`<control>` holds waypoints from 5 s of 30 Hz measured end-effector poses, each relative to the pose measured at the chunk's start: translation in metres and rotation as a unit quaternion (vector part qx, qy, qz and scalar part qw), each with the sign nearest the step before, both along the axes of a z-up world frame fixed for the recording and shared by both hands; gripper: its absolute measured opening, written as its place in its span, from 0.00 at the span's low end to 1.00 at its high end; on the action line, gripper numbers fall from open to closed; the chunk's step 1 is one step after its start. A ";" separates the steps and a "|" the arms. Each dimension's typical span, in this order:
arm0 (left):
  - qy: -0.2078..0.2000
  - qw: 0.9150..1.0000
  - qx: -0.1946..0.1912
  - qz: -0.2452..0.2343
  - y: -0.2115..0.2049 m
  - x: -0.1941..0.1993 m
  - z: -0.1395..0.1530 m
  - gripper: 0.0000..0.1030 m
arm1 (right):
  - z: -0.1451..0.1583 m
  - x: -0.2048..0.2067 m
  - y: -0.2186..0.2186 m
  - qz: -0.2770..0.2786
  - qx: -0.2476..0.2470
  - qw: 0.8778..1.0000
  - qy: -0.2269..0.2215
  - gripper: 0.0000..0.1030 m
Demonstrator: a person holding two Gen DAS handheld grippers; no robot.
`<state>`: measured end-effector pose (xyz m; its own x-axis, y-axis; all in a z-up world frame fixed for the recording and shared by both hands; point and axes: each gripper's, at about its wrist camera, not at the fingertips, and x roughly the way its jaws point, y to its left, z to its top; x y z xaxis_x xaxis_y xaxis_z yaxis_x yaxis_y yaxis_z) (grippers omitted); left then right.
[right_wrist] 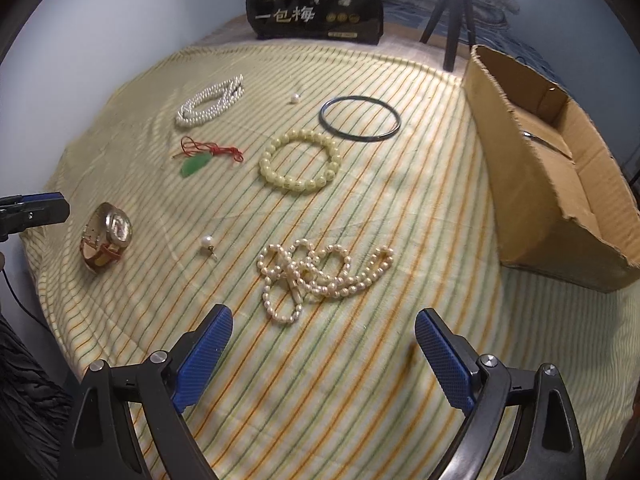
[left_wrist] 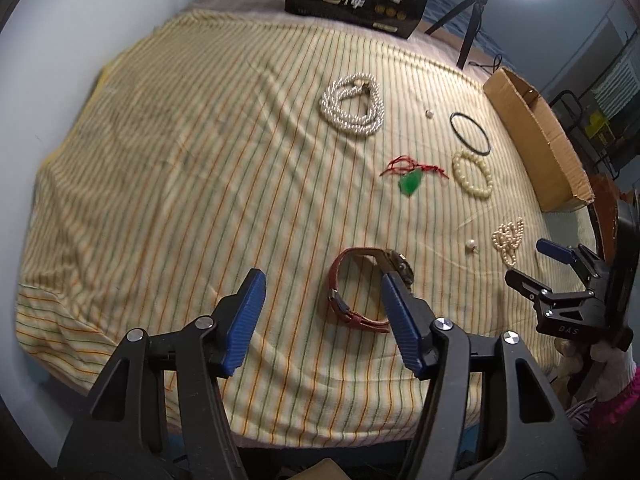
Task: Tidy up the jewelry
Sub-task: 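Lower the left tool toward the red-strap watch while the right tool approaches the cream pearl strand, then close the left tool on the watch strap while the right tool closes on the pearl strand, then lift and carry the watch and pearl strand over the cardboard box with both tools, then open the left tool to drop the watch while the right tool releases the pearls into the box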
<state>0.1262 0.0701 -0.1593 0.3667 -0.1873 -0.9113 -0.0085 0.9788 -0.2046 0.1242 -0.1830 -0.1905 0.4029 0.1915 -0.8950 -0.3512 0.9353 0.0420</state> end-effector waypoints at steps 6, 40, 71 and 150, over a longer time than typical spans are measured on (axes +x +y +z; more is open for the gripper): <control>0.029 0.999 -0.019 0.007 0.005 0.008 -0.017 0.58 | -0.009 0.013 0.001 -0.002 -0.011 1.000 -0.002 0.91; 0.046 0.999 -0.014 0.014 -0.001 0.020 -0.037 0.04 | 0.002 0.028 -0.001 -0.004 0.011 1.000 -0.024 0.11; -0.063 0.998 0.004 -0.015 -0.031 0.010 0.030 0.04 | 0.081 0.016 -0.017 -0.026 0.075 0.990 -0.116 0.06; -0.102 0.982 -0.060 -0.149 -0.276 0.117 0.073 0.13 | 0.126 0.090 -0.199 -0.250 0.132 0.946 -0.158 0.29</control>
